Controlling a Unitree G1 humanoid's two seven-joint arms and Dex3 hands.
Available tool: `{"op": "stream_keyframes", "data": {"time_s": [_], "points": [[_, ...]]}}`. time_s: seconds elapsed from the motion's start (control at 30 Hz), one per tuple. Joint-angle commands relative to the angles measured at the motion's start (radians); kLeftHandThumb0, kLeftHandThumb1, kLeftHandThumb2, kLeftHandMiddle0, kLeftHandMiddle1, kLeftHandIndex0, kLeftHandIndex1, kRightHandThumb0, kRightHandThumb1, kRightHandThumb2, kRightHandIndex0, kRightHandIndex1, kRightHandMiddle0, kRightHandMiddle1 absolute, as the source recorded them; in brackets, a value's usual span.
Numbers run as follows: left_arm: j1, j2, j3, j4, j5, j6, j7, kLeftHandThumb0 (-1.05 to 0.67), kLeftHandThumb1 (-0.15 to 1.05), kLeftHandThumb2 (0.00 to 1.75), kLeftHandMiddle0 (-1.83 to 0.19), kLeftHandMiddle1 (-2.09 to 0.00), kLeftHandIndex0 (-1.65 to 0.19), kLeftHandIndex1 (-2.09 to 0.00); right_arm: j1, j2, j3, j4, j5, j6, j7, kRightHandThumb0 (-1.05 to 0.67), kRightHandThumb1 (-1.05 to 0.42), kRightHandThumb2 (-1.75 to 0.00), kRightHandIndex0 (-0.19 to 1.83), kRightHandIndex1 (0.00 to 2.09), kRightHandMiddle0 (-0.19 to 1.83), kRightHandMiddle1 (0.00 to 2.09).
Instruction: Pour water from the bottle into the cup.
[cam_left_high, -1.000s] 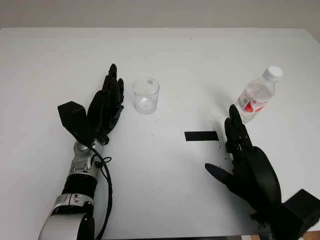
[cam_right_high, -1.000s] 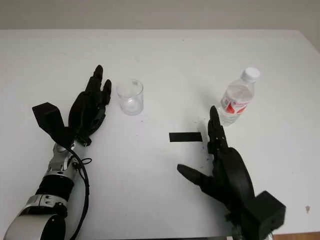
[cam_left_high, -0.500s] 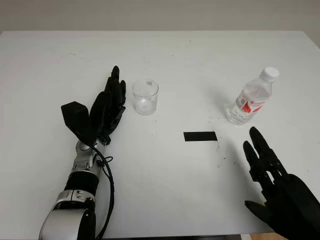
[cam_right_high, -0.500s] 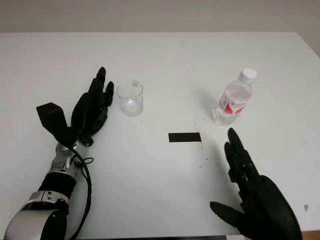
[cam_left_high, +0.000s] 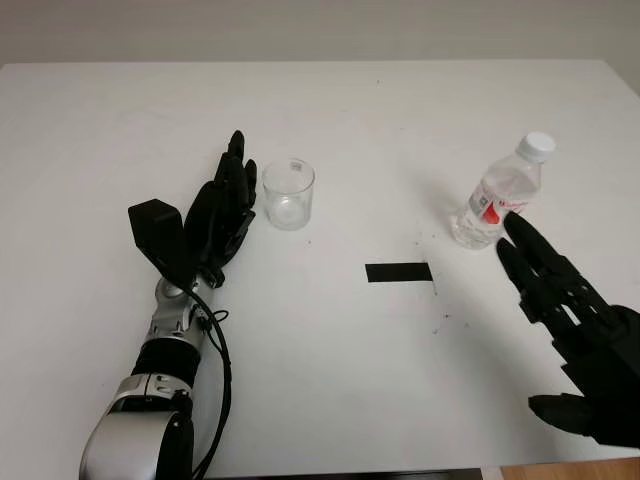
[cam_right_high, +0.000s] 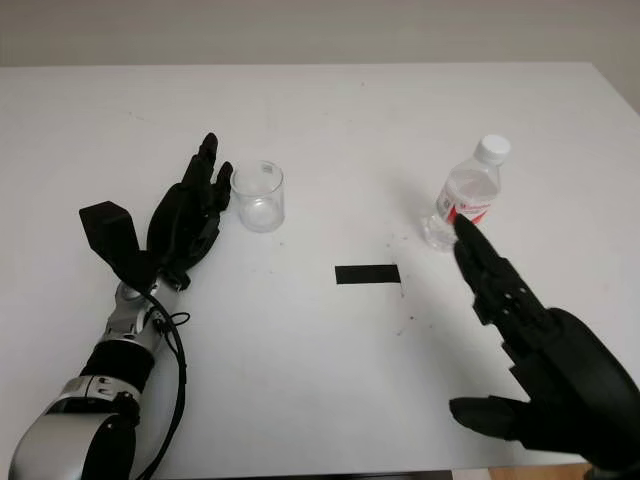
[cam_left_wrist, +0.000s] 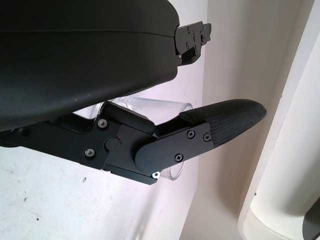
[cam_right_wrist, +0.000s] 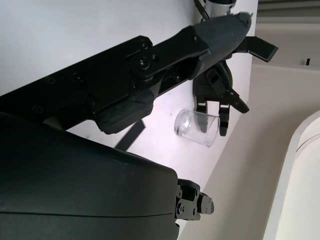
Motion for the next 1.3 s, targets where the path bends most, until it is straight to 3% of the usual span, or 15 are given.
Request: {"op": "stream_keyframes", "data": {"time_s": [0.0, 0.13, 0.27, 0.37, 0.6, 0.73, 0.97, 1.27], "points": [[-0.012, 0.007, 0.004, 0.012, 0.002, -0.013, -0.006, -0.86, 1.05, 0.79, 0.19, 0.0, 0.19, 0.0, -0.055, 0.006, 0.041, -0.043, -0.025, 0.043, -0.043, -0.98, -0.91, -0.04, -0.08, 0.07, 0.01, 0.09], [-0.021, 0.005, 0.007, 0.023, -0.001, -0.007, -0.002, -0.85, 1.05, 0.79, 0.19, 0.0, 0.19, 0.0, -0.184, 0.085, 0.13, -0.031, -0.085, 0.076, -0.162, -0.93, -0.91, -0.05, -0.13, 0.04, -0.04, 0.05], [-0.03, 0.006, 0.009, 0.047, -0.002, -0.018, -0.012, -0.85, 1.05, 0.79, 0.19, 0.0, 0.19, 0.0, -0.28, 0.239, 0.209, 0.035, -0.239, -0.03, -0.339, -0.95, -0.9, -0.05, -0.09, 0.06, 0.0, 0.07], [-0.034, 0.007, 0.009, 0.055, -0.001, -0.022, -0.016, -0.85, 1.05, 0.79, 0.19, 0.0, 0.19, 0.0, -0.314, 0.282, 0.24, 0.064, -0.274, -0.103, -0.363, -0.92, -0.93, -0.06, -0.06, 0.07, 0.01, 0.07], [-0.047, 0.007, 0.013, 0.077, -0.003, -0.027, -0.018, -0.86, 1.05, 0.8, 0.19, 0.0, 0.19, 0.0, -0.315, 0.127, 0.162, 0.049, -0.092, -0.054, -0.138, -0.95, -0.91, -0.05, 0.03, 0.1, 0.07, 0.09], [-0.052, 0.001, 0.015, 0.085, 0.001, -0.028, -0.011, -0.86, 1.05, 0.8, 0.19, 0.0, 0.19, 0.0, -0.332, 0.113, 0.118, 0.052, 0.007, -0.052, -0.097, -0.94, -0.92, -0.06, 0.01, 0.07, 0.05, 0.07], [-0.067, -0.002, 0.019, 0.102, 0.002, -0.025, -0.01, -0.86, 1.05, 0.82, 0.19, 0.0, 0.19, 0.0, -0.441, 0.102, 0.046, 0.034, 0.013, -0.076, -0.156, -0.91, -0.91, -0.06, 0.08, 0.09, 0.11, 0.09], [-0.063, -0.004, 0.021, 0.1, 0.004, -0.039, -0.011, -0.85, 1.05, 0.84, 0.19, 0.0, 0.19, 0.0, -0.623, -0.038, -0.068, -0.019, -0.001, 0.078, -0.242, -0.89, -0.92, -0.05, 0.07, 0.07, 0.14, 0.09]]}}
